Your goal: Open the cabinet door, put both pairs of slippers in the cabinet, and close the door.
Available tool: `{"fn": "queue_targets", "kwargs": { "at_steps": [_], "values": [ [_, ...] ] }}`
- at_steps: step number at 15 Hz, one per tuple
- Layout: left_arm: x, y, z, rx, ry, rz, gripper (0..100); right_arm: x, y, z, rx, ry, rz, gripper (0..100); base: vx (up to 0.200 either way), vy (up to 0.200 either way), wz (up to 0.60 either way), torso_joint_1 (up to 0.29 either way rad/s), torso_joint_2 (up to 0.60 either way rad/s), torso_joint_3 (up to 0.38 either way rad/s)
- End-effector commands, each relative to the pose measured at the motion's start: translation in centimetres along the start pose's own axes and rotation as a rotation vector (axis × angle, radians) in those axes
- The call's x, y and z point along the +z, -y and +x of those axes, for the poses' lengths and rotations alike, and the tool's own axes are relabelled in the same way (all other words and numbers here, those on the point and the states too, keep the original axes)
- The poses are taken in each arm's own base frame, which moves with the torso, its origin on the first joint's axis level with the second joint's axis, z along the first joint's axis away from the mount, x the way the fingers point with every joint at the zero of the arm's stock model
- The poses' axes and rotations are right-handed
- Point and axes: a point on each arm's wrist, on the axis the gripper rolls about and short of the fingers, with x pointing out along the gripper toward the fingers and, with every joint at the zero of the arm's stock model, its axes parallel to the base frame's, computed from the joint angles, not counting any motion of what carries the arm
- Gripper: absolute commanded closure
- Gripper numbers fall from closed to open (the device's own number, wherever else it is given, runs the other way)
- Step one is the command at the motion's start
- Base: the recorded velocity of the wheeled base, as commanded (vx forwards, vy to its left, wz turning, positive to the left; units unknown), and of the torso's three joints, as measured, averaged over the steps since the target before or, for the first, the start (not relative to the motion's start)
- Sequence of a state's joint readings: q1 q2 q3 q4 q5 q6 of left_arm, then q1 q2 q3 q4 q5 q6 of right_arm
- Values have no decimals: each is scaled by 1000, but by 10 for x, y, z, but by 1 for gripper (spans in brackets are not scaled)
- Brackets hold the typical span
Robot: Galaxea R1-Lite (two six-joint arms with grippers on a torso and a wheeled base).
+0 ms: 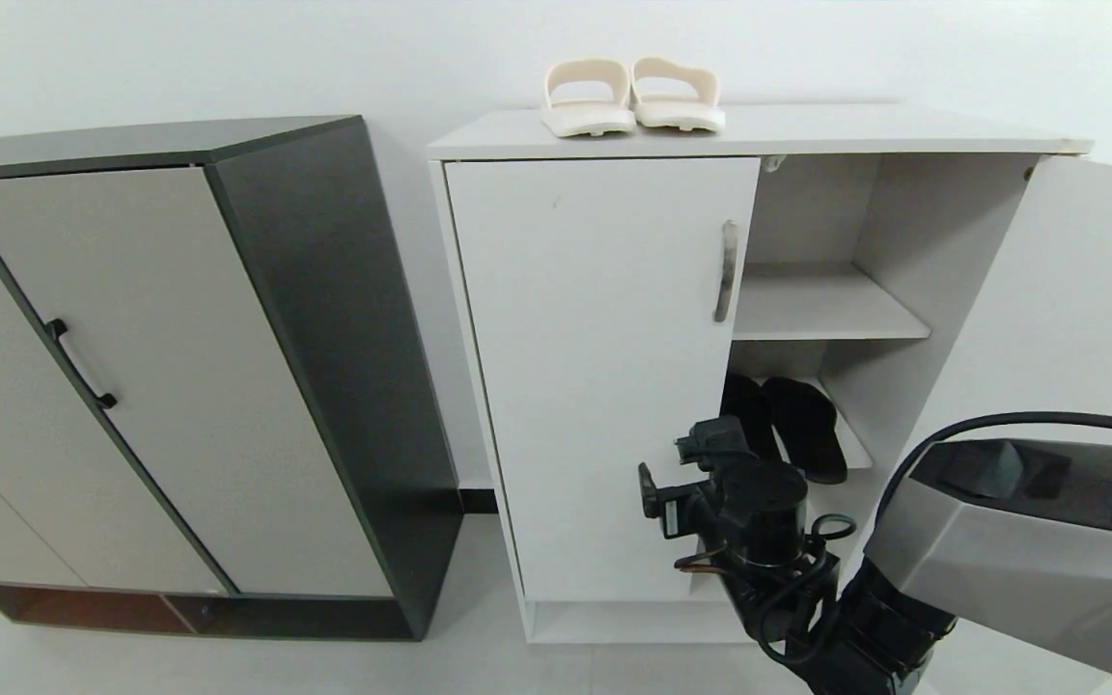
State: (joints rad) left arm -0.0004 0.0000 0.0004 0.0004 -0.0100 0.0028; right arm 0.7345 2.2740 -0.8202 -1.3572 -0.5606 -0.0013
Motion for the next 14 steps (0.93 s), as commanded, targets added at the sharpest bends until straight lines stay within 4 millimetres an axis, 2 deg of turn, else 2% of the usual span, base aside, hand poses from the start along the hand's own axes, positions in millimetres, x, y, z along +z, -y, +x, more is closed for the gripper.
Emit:
{"fn": "queue_targets", "kwargs": {
  "at_steps": [1, 8, 14],
  "values": [
    [0, 0, 0, 0, 1, 0, 100, 2, 0, 0, -1, 8, 5, 0, 0, 0, 0, 61, -320, -369],
    [0, 0, 0, 0, 1, 0, 100, 8, 1, -5, 4, 14, 7, 0, 0, 0, 0, 91, -502, -353],
    [0, 0, 0, 0, 1, 0, 100, 7, 1, -4, 3, 12, 5, 0, 0, 0, 0, 158, -469, -325]
  ]
}}
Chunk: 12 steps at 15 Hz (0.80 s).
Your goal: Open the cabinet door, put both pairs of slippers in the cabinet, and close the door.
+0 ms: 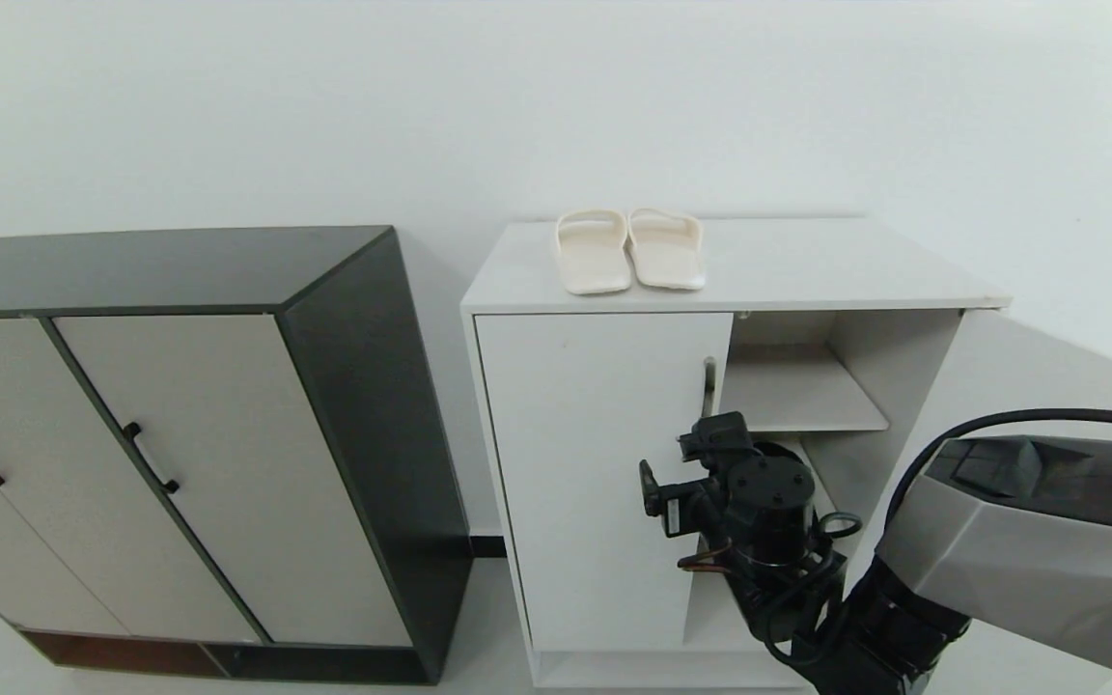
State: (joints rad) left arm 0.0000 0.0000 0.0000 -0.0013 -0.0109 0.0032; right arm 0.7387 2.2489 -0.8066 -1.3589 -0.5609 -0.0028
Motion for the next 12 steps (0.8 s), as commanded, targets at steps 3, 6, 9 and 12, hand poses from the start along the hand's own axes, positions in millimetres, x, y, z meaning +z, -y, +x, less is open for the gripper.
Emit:
{"fn": "queue_targets", "kwargs": {
  "at_steps": [3, 6, 9, 12],
  "values": [
    [0, 0, 0, 0, -1, 0, 100, -1, 0, 0, -1, -2, -2, 0, 0, 0, 0, 188, -494, -315],
    [0, 0, 0, 0, -1, 0, 100, -1, 0, 0, -1, -2, -2, 0, 0, 0, 0, 199, -512, -304],
    [0, 0, 0, 0, -1, 0, 100, -2, 0, 0, 0, -6, -4, 0, 0, 0, 0, 225, -536, -318],
    [0, 0, 0, 0, -1, 0, 100, -3, 1, -1, 0, -10, -6, 0, 0, 0, 0, 235, -551, -320]
  ]
}}
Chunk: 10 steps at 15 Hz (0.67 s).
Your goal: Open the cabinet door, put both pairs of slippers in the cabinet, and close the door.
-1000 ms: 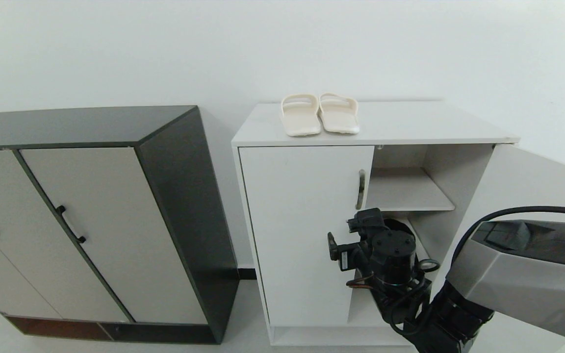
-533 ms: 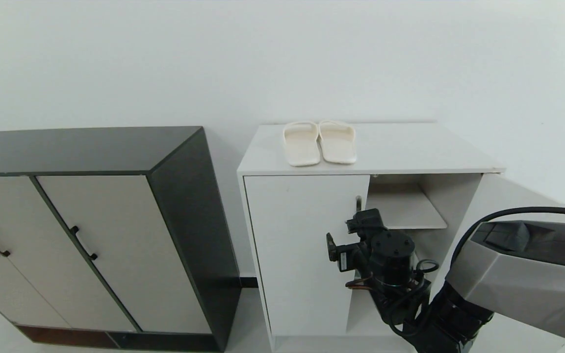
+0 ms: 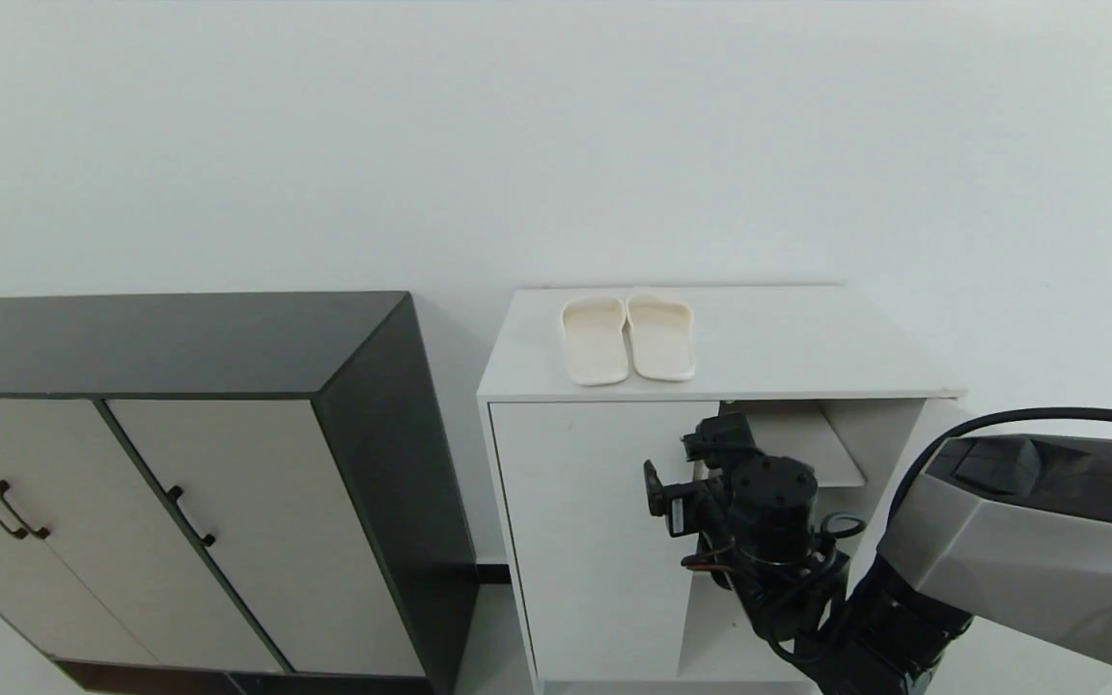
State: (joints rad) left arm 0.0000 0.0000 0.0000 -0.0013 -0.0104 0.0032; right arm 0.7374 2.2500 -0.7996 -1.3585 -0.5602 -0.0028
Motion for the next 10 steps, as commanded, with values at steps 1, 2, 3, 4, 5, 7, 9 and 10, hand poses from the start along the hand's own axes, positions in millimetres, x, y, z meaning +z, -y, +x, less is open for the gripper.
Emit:
{"fn": "queue_targets", "kwargs": {
  "at_steps": [1, 2, 3, 4, 5, 7, 9, 10],
  "values": [
    [0, 0, 0, 0, -1, 0, 100, -3, 0, -1, 1, -8, -5, 0, 0, 0, 0, 246, -569, -320],
    [0, 0, 0, 1, -1, 0, 100, -3, 0, -1, 1, -8, -5, 0, 0, 0, 0, 251, -593, -330],
    [0, 0, 0, 1, -1, 0, 100, -4, 0, -1, 4, -9, -6, 0, 0, 0, 0, 261, -588, -334],
    [0, 0, 0, 1, -1, 1, 100, -3, 0, 0, 4, -8, -5, 0, 0, 0, 0, 281, -632, -344],
    [0, 0, 0, 1, -1, 1, 100, -4, 0, 0, 4, -9, -6, 0, 0, 0, 0, 251, -554, -310],
    [0, 0, 0, 4, -1, 1, 100, -1, -1, -1, 17, 11, -16, 0, 0, 0, 0, 90, -205, -112],
    [0, 0, 0, 3, -1, 0, 100, 11, -3, -1, 36, 47, -45, 0, 0, 0, 0, 0, 0, 0],
    [0, 0, 0, 3, -1, 0, 100, 22, -4, -6, 47, 3, -59, 0, 0, 0, 0, 0, 0, 0]
  ]
}}
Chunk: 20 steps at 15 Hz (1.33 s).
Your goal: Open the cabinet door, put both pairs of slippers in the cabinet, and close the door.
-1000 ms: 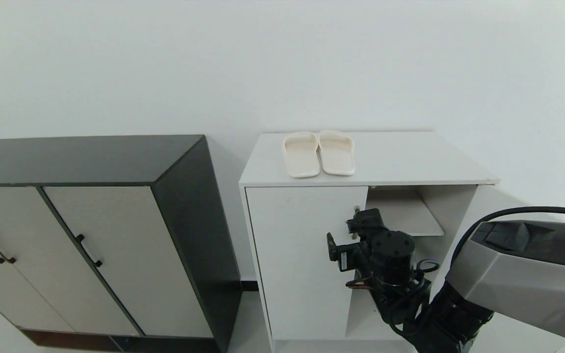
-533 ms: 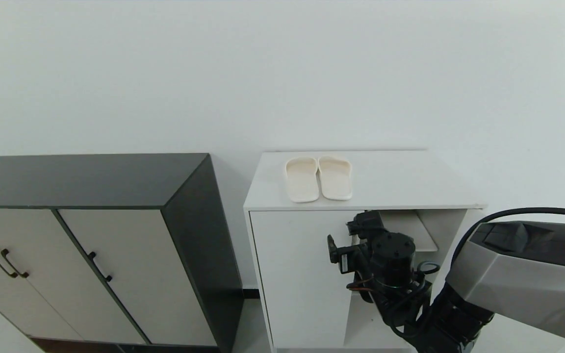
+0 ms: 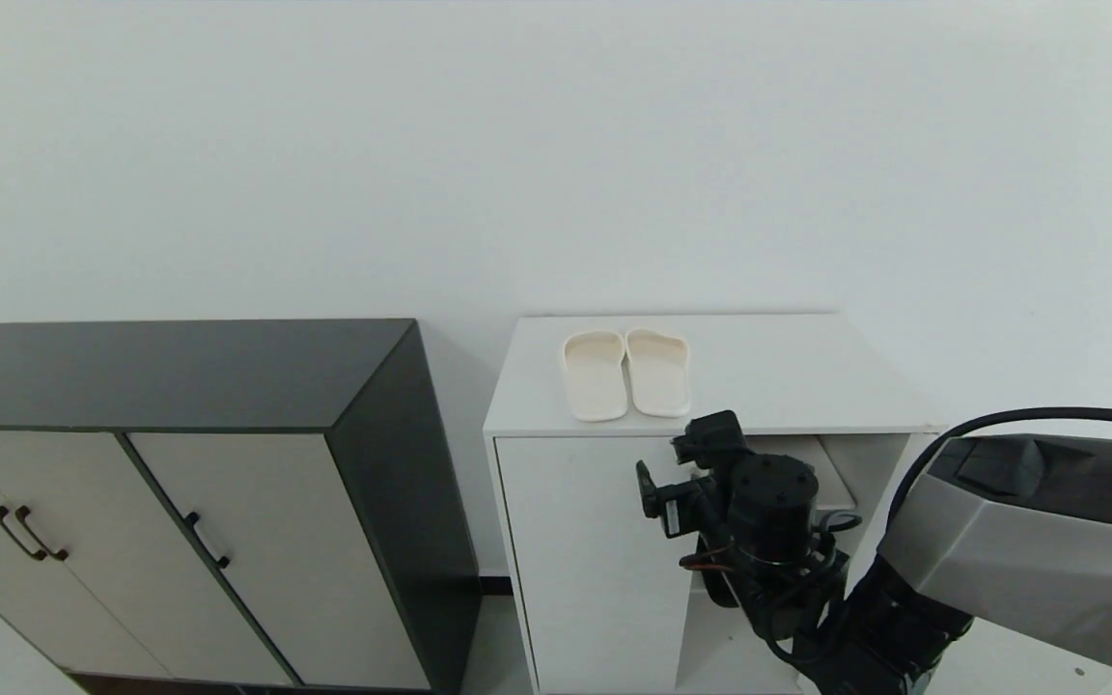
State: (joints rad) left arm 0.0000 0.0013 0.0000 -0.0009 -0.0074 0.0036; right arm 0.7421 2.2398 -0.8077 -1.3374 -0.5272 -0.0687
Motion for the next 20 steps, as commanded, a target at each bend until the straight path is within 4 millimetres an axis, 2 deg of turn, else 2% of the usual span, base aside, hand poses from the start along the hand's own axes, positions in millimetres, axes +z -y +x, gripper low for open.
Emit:
{"fn": "queue_targets", "kwargs": {
  "at_steps": [1, 4, 6, 7, 11, 20],
  "values": [
    [0, 0, 0, -2, 0, 1, 100, 31, -3, -7, 23, -37, 39, 0, 0, 0, 0, 0, 0, 0],
    [0, 0, 0, -3, 0, 6, 100, 82, -15, -1, 37, -75, 138, 0, 0, 0, 0, 0, 0, 0],
    [0, 0, 0, -3, 0, 6, 100, 106, -17, 5, 22, -96, 214, 0, 0, 0, 0, 0, 0, 0],
    [0, 0, 0, -3, 0, 6, 100, 111, -16, 7, 15, -93, 244, 0, 0, 0, 0, 0, 0, 0],
    [0, 0, 0, -3, 0, 6, 100, 102, -17, 13, 7, -112, 238, 0, 0, 0, 0, 0, 0, 0],
    [0, 0, 0, -6, -1, 7, 100, 81, -24, 20, 4, -123, 230, 0, 200, 0, 0, 2, -1, 2]
  ]
}}
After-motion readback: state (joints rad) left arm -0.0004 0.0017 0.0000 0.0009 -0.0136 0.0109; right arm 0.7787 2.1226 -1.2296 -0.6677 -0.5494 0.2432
